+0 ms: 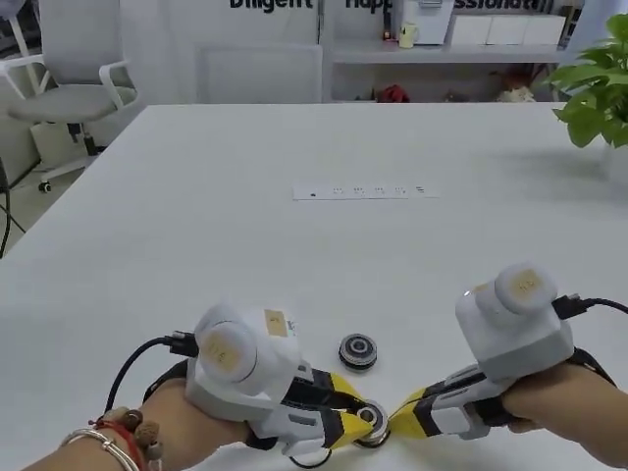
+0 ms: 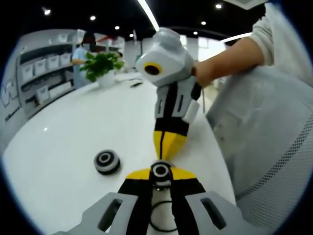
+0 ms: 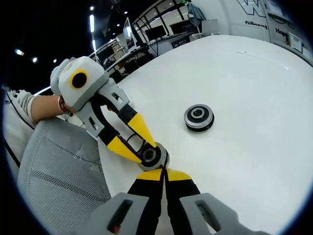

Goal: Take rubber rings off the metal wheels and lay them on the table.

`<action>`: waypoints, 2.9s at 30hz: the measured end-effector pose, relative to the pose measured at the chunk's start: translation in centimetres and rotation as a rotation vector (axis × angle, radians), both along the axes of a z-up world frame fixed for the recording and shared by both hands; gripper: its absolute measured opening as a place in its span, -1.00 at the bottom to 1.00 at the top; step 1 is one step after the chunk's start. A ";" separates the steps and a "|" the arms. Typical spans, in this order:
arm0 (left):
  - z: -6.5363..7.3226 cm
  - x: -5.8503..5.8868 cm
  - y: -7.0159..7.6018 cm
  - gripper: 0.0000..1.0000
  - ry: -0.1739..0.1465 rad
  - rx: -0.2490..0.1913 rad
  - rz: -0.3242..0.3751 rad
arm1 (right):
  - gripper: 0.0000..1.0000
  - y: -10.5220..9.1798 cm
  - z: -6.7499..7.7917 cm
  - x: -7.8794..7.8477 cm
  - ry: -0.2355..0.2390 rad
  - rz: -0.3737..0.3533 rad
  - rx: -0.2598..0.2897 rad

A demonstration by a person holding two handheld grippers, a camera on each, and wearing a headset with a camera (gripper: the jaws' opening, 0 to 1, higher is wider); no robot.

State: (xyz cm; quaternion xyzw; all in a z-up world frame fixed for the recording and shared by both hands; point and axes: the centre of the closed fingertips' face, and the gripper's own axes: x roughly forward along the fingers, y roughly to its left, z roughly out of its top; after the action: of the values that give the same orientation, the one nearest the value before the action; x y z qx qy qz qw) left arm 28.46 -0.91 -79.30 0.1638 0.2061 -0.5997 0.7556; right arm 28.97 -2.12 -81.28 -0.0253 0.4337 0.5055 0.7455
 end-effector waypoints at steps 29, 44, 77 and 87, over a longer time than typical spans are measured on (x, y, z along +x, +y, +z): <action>0.0 0.0 -0.2 -0.73 -0.011 0.010 -0.003 | -1.00 0.2 1.5 0.2 0.167 -0.142 0.117; -0.1 0.0 -0.3 -0.73 -0.026 0.020 -0.007 | -1.00 0.8 2.1 0.0 0.181 -0.140 0.154; 2.3 1.2 0.7 -0.42 -0.008 0.014 0.059 | -1.00 0.7 2.9 1.1 0.120 -0.177 0.168; 5.6 2.7 2.4 0.04 -0.109 0.050 0.106 | -1.00 0.9 4.2 1.2 0.099 -0.202 0.195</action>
State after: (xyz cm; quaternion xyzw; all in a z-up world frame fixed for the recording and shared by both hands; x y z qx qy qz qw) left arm 31.20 1.45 -73.68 0.2040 0.1879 -0.5438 0.7920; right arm 30.15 -1.18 -77.10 0.1160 0.4191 0.4681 0.7693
